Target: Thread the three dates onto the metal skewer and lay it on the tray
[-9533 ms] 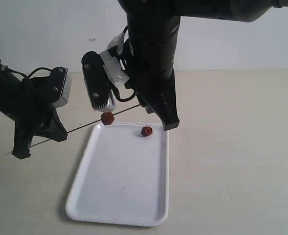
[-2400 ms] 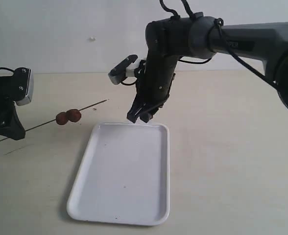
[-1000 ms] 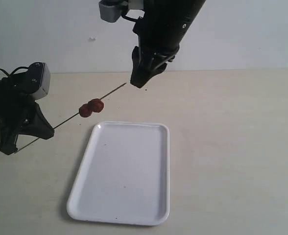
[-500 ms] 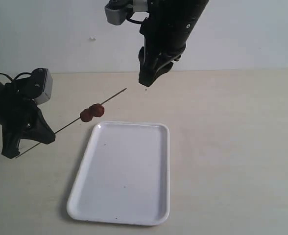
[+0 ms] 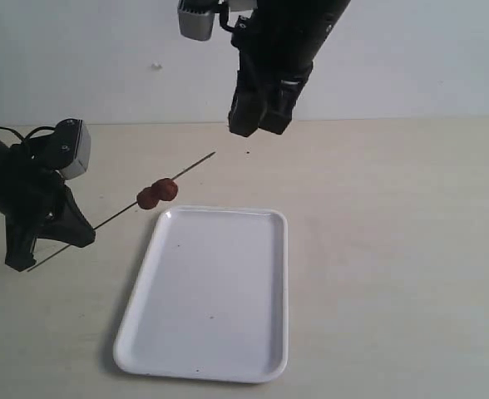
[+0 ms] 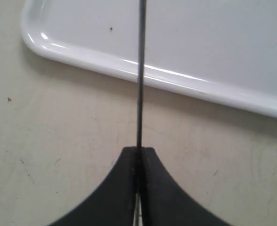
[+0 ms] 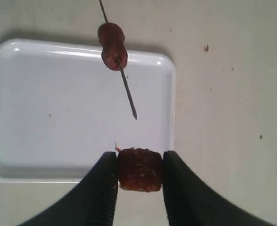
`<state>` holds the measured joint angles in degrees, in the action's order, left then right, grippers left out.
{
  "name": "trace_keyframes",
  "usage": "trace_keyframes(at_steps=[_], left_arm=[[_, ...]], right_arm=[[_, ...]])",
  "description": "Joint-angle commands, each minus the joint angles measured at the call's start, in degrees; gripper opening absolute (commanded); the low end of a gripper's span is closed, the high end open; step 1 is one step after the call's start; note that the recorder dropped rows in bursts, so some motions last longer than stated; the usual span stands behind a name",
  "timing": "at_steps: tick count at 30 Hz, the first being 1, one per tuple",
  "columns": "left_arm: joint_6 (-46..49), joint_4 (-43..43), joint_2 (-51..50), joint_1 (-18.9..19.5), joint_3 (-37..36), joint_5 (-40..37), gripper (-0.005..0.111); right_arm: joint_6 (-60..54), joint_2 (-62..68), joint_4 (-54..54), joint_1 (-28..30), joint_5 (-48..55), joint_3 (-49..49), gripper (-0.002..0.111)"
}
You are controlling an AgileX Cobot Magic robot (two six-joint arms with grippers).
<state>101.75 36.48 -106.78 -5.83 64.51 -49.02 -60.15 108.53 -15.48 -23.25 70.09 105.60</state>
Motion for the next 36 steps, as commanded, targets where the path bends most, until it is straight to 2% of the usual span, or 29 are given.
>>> trace_keyframes(at_steps=[1,17,27,36], left_arm=[[-0.2,0.8,0.2,0.1,0.1,0.1,0.000],[0.0,0.8,0.2,0.1,0.1,0.1,0.000],[0.0,0.8,0.2,0.1,0.1,0.2,0.000],[0.0,1.0,0.2,0.1,0.1,0.2,0.000]], right_arm=[[-7.9,-1.9,-5.0,0.0,-0.1,-0.2,0.032],[-20.1,-5.8,-4.3,0.0,-0.1,-7.8,0.032],[-25.1,-10.6,-8.0,0.0,-0.1,-10.6,0.032],[-22.8,-10.7,-3.6,0.0,-0.1,-12.3,0.032]])
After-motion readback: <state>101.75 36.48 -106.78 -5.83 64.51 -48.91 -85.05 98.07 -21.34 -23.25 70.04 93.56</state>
